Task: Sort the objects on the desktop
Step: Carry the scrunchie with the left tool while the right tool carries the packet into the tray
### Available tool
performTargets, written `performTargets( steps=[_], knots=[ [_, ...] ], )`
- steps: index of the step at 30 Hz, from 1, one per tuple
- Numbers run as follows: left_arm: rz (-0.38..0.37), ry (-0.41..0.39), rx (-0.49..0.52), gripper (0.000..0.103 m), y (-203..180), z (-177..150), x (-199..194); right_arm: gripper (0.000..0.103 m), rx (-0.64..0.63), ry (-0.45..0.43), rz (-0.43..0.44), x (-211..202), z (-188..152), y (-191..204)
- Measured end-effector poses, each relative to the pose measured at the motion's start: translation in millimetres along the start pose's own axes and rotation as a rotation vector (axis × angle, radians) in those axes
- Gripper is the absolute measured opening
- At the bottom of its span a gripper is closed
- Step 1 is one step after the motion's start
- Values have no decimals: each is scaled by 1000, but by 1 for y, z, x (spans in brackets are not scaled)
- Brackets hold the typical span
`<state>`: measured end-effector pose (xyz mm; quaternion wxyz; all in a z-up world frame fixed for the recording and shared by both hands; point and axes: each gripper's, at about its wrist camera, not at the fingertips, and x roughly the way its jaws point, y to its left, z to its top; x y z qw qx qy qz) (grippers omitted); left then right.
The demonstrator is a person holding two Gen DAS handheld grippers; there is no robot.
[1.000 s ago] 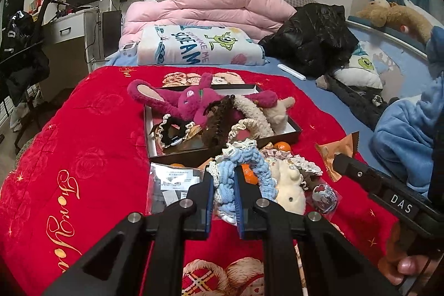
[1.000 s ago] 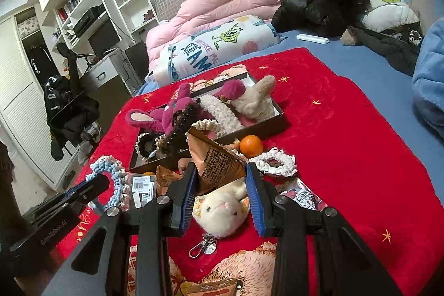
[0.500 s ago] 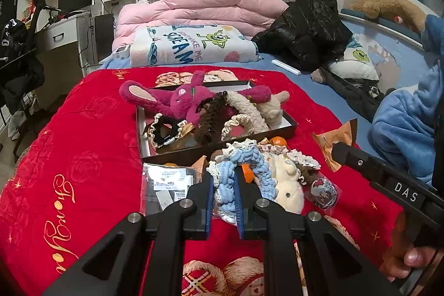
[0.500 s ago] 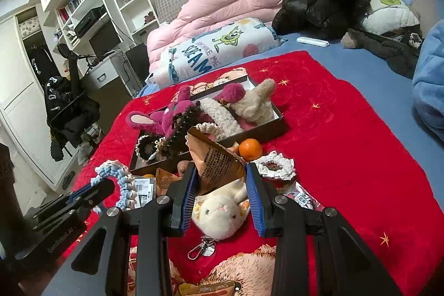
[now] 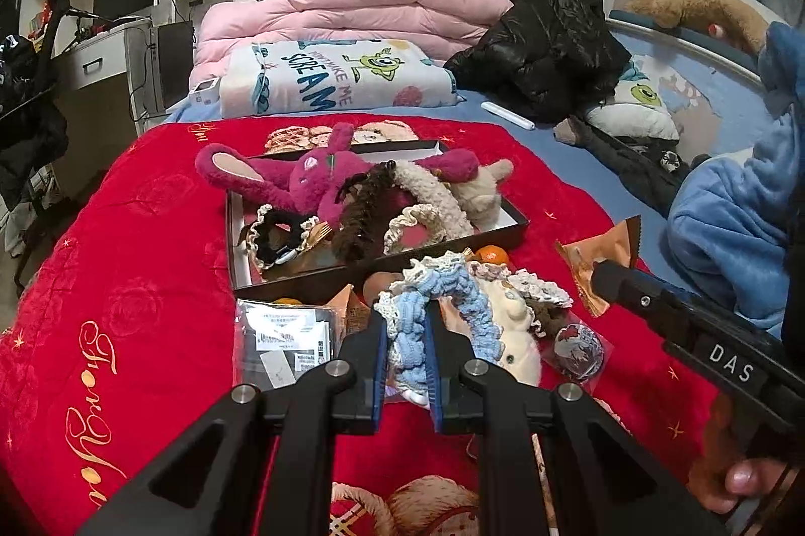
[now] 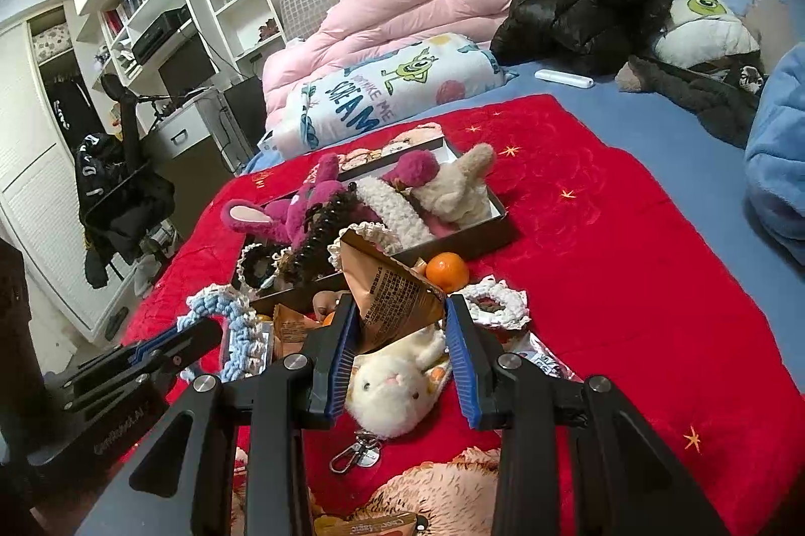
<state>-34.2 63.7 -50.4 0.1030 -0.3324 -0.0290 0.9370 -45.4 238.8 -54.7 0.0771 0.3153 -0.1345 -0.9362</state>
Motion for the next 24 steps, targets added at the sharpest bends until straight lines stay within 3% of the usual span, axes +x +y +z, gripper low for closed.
performTargets(
  steps=[14,24],
  knots=[
    [-4,10,16,13,-12,16,16,33,-8,16,3,7,1,2],
    [-4,12,-7,13,-21,50,56,33,-25,-24,-12,18,30,1]
  ],
)
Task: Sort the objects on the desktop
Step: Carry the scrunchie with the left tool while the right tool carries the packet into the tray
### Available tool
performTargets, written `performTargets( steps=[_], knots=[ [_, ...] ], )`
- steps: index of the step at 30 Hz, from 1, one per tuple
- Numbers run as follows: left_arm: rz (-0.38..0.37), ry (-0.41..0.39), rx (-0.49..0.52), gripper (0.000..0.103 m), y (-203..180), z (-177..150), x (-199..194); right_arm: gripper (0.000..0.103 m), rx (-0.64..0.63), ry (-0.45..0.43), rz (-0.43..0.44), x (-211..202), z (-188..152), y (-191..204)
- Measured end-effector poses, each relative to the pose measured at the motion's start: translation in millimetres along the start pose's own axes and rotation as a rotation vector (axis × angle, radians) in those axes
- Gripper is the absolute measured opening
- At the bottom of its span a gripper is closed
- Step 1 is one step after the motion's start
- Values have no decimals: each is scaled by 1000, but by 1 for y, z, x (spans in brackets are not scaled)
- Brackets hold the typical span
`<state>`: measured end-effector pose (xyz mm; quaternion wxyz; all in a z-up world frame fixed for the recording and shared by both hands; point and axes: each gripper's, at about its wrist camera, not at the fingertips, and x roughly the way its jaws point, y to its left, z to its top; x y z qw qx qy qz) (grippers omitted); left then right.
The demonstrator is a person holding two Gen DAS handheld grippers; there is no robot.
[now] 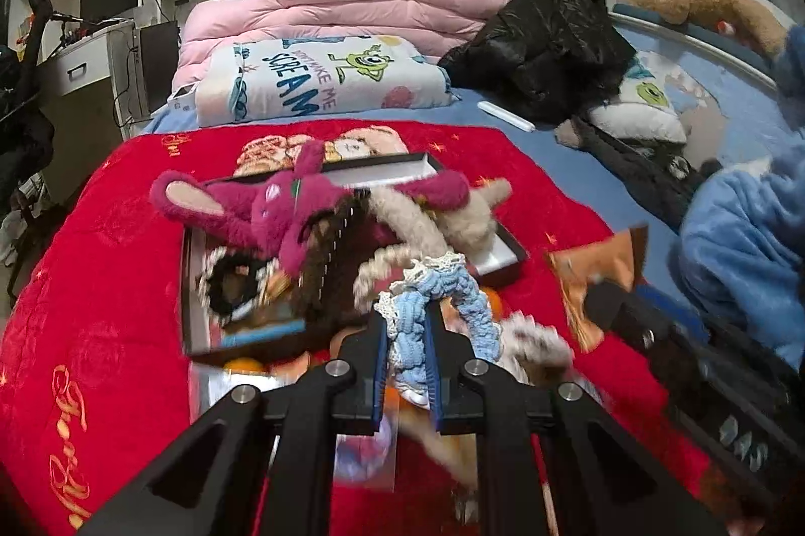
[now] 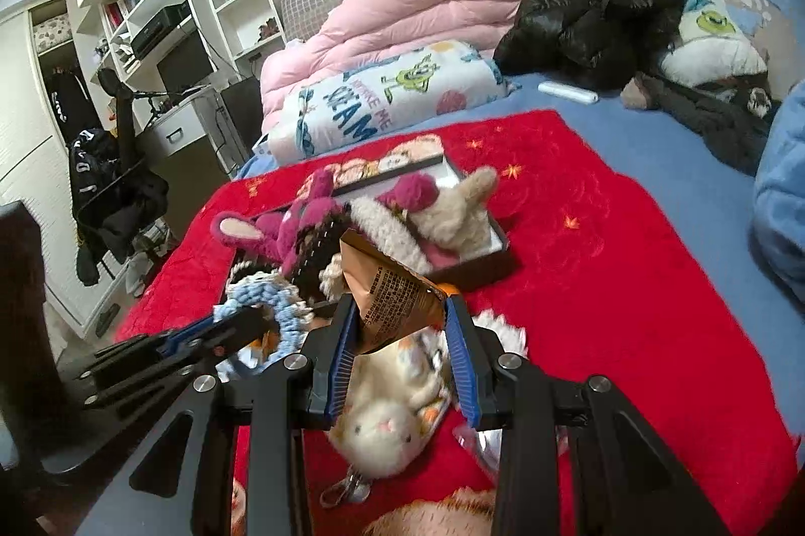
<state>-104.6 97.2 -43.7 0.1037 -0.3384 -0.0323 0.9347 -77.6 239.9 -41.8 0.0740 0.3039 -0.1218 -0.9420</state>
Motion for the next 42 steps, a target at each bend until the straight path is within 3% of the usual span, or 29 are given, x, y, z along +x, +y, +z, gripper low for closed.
performTargets(
  steps=[8,13,17,19,22,27,31,42],
  knots=[
    [32,-57,-47,13,10,42,49,33,18,-15,6,49,39,-9],
    [35,-87,-13,13,17,51,82,33,4,25,-1,93,50,-22],
    [-4,-119,4,13,25,37,93,33,-41,64,-8,121,53,-28],
    [-5,-93,15,13,24,31,105,33,-41,82,-5,131,49,-30],
    [-68,-93,25,13,20,29,108,33,-27,108,-33,148,41,-34],
    [10,-102,84,13,10,27,112,33,-40,139,-77,158,34,-40],
    [35,-88,68,13,16,24,115,33,-23,118,-91,157,33,-47],
    [36,-36,55,13,22,11,134,32,-3,114,-89,168,28,-56]
  ],
)
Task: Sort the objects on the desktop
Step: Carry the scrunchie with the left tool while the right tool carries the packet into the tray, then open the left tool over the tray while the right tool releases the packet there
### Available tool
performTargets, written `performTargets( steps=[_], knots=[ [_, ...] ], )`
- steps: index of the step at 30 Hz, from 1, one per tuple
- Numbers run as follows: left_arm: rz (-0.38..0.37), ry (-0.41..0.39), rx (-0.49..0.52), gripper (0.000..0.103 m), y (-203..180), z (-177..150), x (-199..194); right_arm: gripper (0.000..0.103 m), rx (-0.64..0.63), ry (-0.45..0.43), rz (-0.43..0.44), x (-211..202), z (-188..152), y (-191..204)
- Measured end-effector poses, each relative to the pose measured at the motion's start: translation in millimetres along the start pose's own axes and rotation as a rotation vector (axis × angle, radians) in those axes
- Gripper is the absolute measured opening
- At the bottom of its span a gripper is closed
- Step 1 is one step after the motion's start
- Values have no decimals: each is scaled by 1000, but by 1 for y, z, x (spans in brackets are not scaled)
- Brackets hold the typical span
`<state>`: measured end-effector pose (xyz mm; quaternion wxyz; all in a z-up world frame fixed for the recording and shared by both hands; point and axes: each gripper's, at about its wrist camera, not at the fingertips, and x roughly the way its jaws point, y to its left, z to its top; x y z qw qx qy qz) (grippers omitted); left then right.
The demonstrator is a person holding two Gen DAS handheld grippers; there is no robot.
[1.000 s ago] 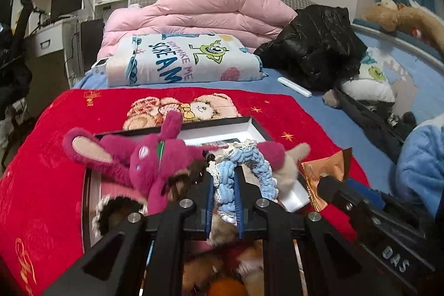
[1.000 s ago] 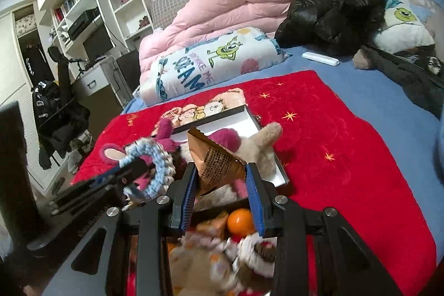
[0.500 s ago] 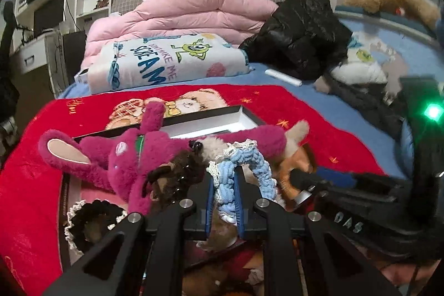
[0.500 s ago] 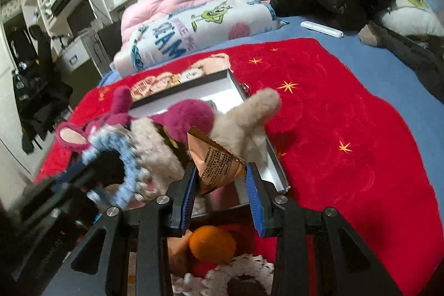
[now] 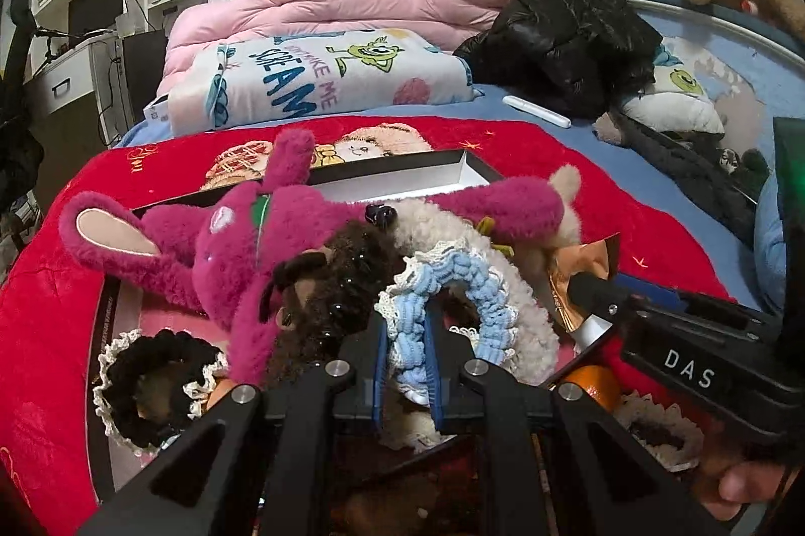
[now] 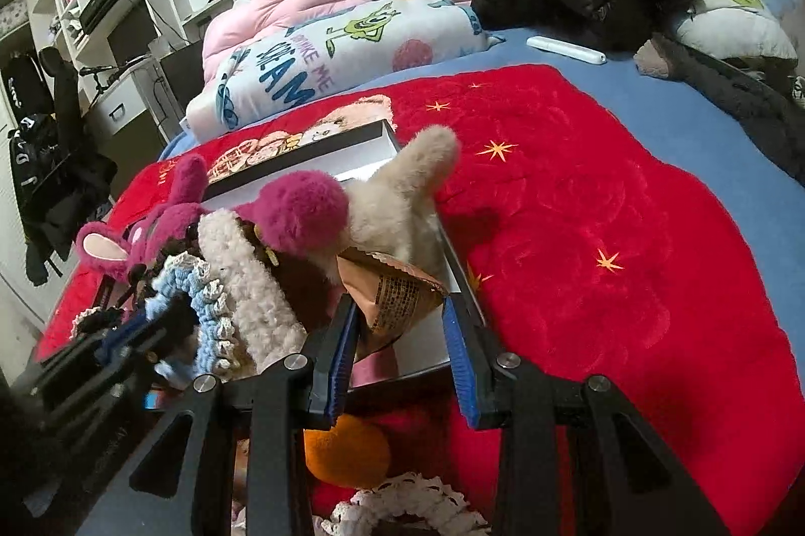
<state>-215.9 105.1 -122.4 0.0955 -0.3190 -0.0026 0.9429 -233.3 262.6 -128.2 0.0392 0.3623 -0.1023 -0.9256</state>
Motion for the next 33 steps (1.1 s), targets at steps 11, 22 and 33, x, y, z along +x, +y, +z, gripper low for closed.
performTargets(
  steps=[11,22,33],
  knots=[
    [3,13,-8,13,1,0,2,32,-4,-5,-7,0,0,2],
    [-2,13,-13,13,0,-1,3,33,1,-8,-4,1,0,3],
    [-8,16,-25,13,0,-1,3,33,19,-12,11,1,1,0]
  ],
)
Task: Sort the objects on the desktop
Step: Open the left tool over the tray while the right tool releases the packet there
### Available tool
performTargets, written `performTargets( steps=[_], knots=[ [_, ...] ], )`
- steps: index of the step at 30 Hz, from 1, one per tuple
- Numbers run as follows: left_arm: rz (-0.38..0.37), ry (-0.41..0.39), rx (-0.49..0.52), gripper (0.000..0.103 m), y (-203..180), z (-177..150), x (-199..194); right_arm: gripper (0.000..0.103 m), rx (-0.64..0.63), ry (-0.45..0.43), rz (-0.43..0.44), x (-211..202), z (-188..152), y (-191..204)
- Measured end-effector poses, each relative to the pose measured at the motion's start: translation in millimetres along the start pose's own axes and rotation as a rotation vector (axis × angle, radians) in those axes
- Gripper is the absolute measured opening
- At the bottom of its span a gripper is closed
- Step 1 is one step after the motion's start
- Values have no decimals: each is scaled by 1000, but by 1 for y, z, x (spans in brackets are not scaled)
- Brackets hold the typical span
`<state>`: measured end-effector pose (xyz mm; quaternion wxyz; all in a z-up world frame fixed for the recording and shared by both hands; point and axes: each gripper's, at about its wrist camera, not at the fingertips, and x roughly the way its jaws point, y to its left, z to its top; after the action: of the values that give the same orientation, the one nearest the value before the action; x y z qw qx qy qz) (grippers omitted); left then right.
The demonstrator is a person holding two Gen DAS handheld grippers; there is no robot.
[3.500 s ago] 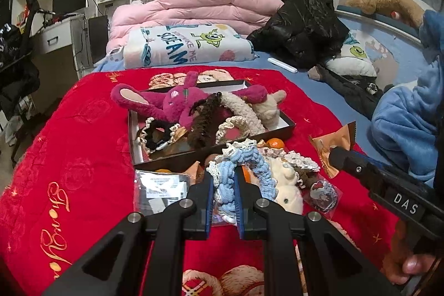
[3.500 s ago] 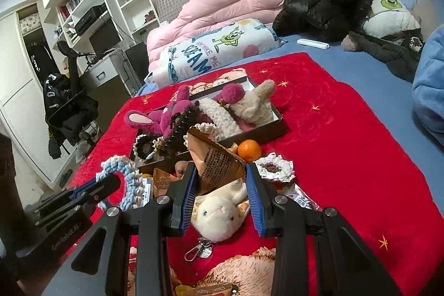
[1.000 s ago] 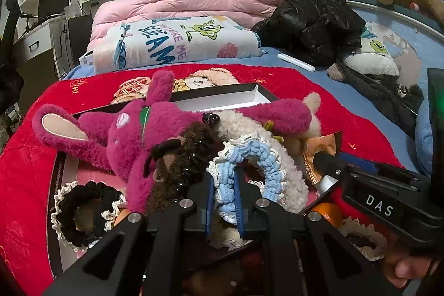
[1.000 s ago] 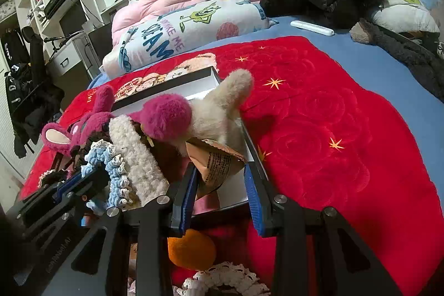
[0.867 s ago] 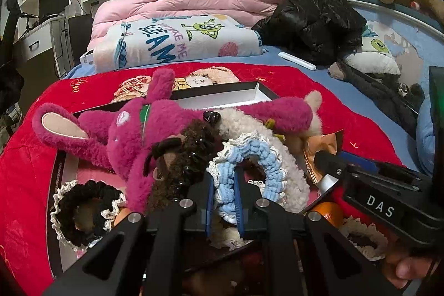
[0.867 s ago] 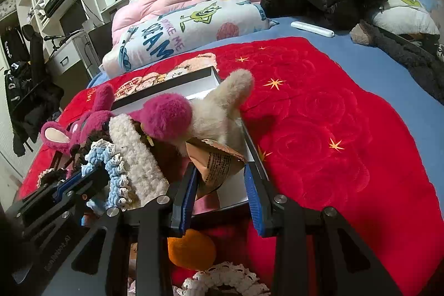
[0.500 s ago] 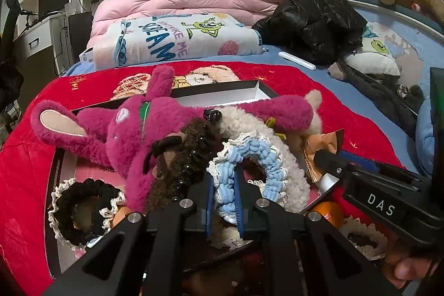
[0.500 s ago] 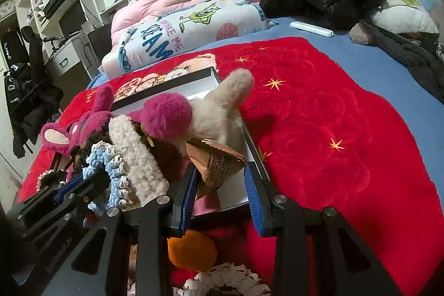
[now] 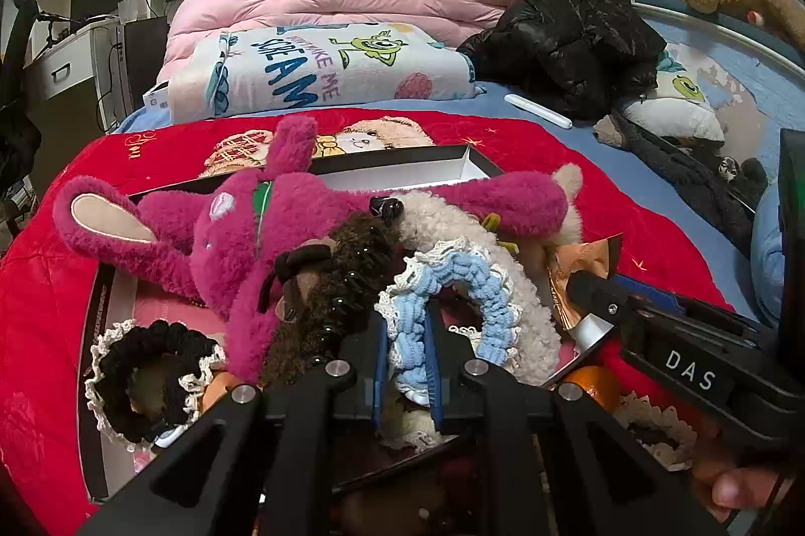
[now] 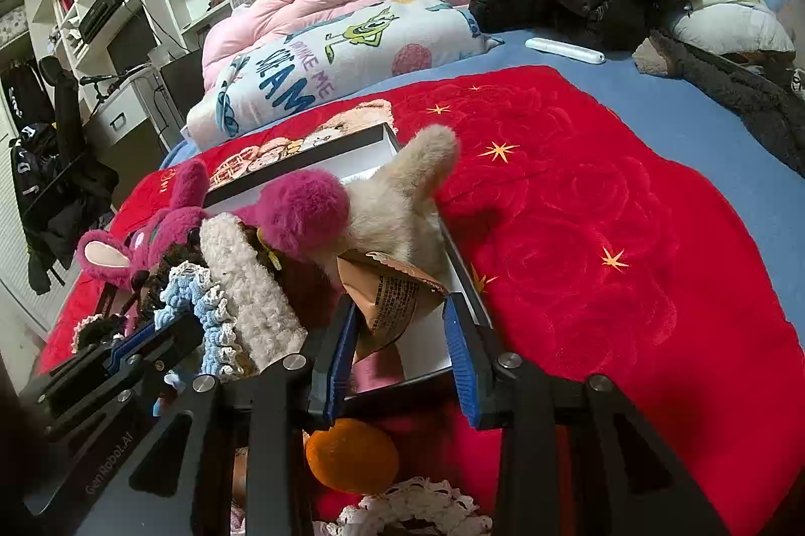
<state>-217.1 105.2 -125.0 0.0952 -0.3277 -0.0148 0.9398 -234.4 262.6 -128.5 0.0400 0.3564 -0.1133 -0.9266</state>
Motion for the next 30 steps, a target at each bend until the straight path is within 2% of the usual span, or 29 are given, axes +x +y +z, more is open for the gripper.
performTargets(
  steps=[7,8,9,12,16,17,20,21,22,23,26,30],
  knots=[
    [-5,-14,6,14,-1,0,-2,37,-21,-2,-4,-1,-1,4],
    [-5,-17,8,16,-2,1,-3,38,-29,-3,-5,-1,-1,6],
    [-5,-18,11,23,-2,1,-3,43,-39,-2,-1,-1,-1,8],
    [8,-26,24,28,-6,2,-6,62,-46,-12,24,-3,-1,14],
    [3,-48,15,36,-5,5,-11,68,-35,-28,3,-5,0,11],
    [-1,-60,12,43,-4,7,-14,69,-19,-29,22,-6,1,8],
    [14,-112,19,78,-1,11,-25,70,24,-41,54,-10,4,1],
    [34,-135,23,103,1,12,-30,76,42,-52,47,-13,5,-2],
    [44,-145,23,103,2,13,-32,94,64,-63,10,-15,5,-7],
    [49,-144,26,103,3,15,-33,103,87,-72,-13,-18,6,-12],
    [47,-135,40,103,2,15,-33,103,138,-78,66,-19,8,-21],
    [43,-115,74,103,-5,14,-29,103,88,-76,53,-16,7,-11]
  ],
)
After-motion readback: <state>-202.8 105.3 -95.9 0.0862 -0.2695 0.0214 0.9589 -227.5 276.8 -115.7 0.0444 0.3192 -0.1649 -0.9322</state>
